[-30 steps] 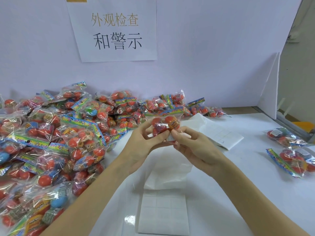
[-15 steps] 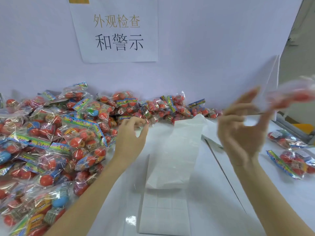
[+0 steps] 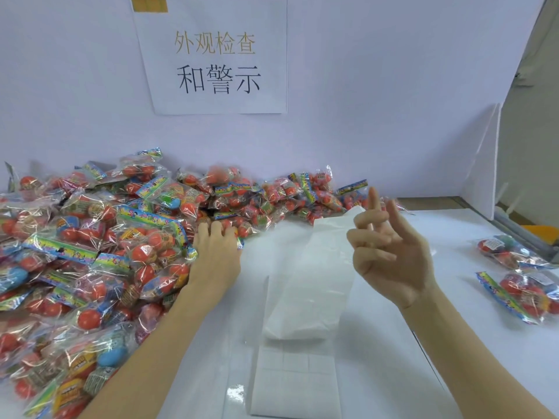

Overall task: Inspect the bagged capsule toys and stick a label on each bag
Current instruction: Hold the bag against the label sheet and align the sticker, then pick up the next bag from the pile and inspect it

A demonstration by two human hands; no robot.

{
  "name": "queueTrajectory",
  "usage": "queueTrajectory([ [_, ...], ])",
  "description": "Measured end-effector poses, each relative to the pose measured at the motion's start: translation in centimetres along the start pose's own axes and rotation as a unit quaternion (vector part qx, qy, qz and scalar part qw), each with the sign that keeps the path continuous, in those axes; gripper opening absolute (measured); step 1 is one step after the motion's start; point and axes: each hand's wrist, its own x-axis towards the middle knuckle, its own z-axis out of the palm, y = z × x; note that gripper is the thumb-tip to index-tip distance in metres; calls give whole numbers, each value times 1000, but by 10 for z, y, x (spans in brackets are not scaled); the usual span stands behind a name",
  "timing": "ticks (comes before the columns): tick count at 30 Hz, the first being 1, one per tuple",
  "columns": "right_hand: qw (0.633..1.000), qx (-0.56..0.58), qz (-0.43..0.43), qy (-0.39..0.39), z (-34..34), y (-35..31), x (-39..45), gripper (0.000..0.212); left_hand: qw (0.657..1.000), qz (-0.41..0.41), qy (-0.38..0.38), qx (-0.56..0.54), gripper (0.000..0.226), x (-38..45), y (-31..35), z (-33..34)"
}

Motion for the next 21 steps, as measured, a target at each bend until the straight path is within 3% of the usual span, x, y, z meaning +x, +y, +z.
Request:
queueTrajectory([
  [2,998,26,41,-40,-1,4,2,25,995,34,37,-84,26,2,1,3],
  [7,999,-8,44,17,-8,9,11,36,979,60,63,-183,16,3,5,3],
  [10,998,-19,46,37,-11,11,12,44,943,77,170,-274,16,0,14,-8],
  [13,998,-31,39,46,-13,11,14,50,884,68,236,-399,16,-5,26,-22],
  [15,993,-96,28,60,-14,12,16,62,837,63,226,-495,16,-10,37,-30],
  [17,968,-245,11,57,-13,16,17,72,793,59,208,-570,19,-15,48,-37],
  [19,922,-385,-3,27,-12,26,17,67,768,55,179,-612,19,-22,58,-42],
  [21,901,-434,-6,-1,-11,34,16,56,757,49,141,-637,18,-27,65,-42],
])
